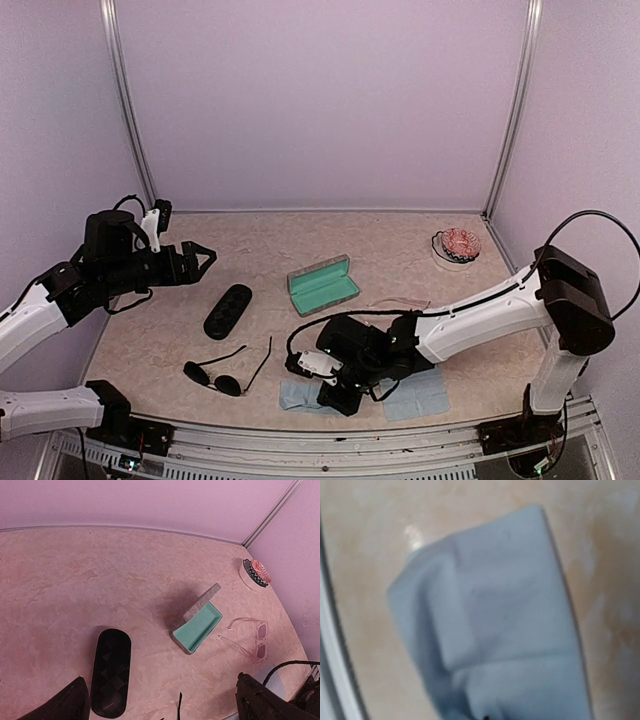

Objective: Organize the sunglasses
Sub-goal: Pick up the folded cleaning cloth from the center of the board.

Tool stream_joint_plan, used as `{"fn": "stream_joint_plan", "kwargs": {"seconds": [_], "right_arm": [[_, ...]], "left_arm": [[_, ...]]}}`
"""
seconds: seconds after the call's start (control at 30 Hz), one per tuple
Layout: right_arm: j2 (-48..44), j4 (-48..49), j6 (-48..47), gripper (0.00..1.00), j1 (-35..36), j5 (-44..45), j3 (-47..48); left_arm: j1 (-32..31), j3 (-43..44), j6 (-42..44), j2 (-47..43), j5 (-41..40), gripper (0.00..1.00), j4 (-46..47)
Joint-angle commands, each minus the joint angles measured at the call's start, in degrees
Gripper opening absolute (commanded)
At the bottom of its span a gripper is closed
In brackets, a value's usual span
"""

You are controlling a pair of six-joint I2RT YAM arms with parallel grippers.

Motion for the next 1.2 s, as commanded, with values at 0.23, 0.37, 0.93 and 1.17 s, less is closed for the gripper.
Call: {"fn": "stream_joint_plan", "kwargs": {"seconds": [0.23, 0.37, 0.93, 1.17], "right_arm": [[-5.88, -5.18, 2.44, 0.00, 2.86, -4.05, -1.75], [-9.09, -6.03, 6.16, 0.00, 2.97, 4.82, -1.93], [-5.01, -6.47, 7.51, 0.40, 0.43, 16.81, -3.21], [-3.23, -4.85, 4.82, 0.40, 0.07, 13.40, -3.05]], "left_arm": [[-0.15, 0.71, 0.77, -0.59, 0.11, 0.99, -0.45], [-0.09, 0.69, 0.78, -0.63, 0.43, 0.99, -0.36], [-0.14, 0.69, 0.90, -0.33, 0.49, 0.99, -0.33], [0.37, 0.70, 0.97, 0.28, 0.76, 0.99, -0.29]]}}
